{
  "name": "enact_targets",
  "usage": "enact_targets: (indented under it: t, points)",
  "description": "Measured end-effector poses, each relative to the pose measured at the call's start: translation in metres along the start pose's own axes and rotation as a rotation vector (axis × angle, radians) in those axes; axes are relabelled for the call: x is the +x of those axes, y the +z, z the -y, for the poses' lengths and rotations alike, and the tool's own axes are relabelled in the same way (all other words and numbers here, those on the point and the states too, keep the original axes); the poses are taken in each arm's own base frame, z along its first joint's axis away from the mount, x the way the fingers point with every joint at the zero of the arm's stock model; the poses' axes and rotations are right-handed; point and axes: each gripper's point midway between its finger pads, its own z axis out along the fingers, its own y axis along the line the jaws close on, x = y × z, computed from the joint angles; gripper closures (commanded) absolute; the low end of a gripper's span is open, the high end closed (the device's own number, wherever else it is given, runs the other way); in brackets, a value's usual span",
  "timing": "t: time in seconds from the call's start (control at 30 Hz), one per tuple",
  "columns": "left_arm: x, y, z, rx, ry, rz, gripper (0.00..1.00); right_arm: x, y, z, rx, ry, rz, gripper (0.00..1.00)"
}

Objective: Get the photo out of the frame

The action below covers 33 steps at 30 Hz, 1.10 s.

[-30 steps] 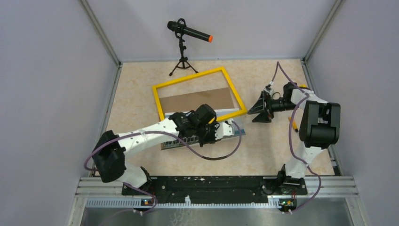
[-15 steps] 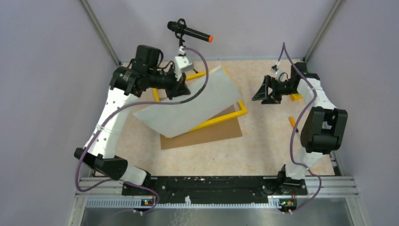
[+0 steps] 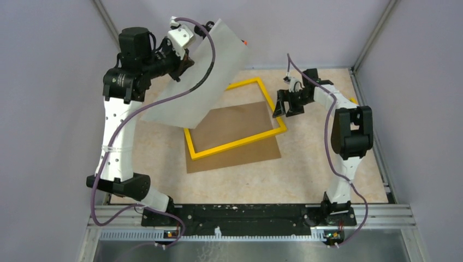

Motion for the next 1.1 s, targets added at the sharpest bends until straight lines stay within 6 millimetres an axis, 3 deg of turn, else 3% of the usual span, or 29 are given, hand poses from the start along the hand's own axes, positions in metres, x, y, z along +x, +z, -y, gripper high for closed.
enact_targets:
  t: [0.1, 0.2, 0.33, 0.43, 0.5, 0.67, 0.8, 1.1]
  points:
    - [-0.008, 0.004, -0.016, -0.066, 0.054, 0.025, 1.0, 0.004, 0.021, 0.008, 0.027, -0.001, -0.027, 0.16]
    - [-0.006, 0.016, -0.02, -0.086, 0.08, 0.032, 1.0, -0.001, 0.033, 0.023, 0.071, 0.002, -0.024, 0.26]
    - [0.028, 0.05, -0.003, -0.049, 0.106, -0.022, 1.0, -0.006, 0.041, 0.034, 0.101, -0.005, -0.017, 0.48]
    - [0.074, 0.083, 0.034, 0.017, 0.163, -0.103, 1.0, -0.001, 0.044, 0.034, 0.108, -0.017, -0.032, 0.63]
    - [0.107, 0.103, 0.069, 0.086, 0.204, -0.165, 1.0, 0.01, 0.048, 0.034, 0.107, -0.023, -0.051, 0.71]
    - [0.161, 0.127, 0.139, 0.22, 0.27, -0.251, 1.0, 0.048, 0.041, 0.027, 0.099, -0.026, -0.109, 0.87]
    - [0.184, 0.135, 0.167, 0.273, 0.297, -0.262, 1.0, 0.08, 0.028, 0.021, 0.097, -0.031, -0.162, 0.87]
    - [0.221, 0.157, 0.218, 0.385, 0.358, -0.263, 1.0, 0.146, 0.005, -0.002, 0.019, -0.007, -0.3, 0.6]
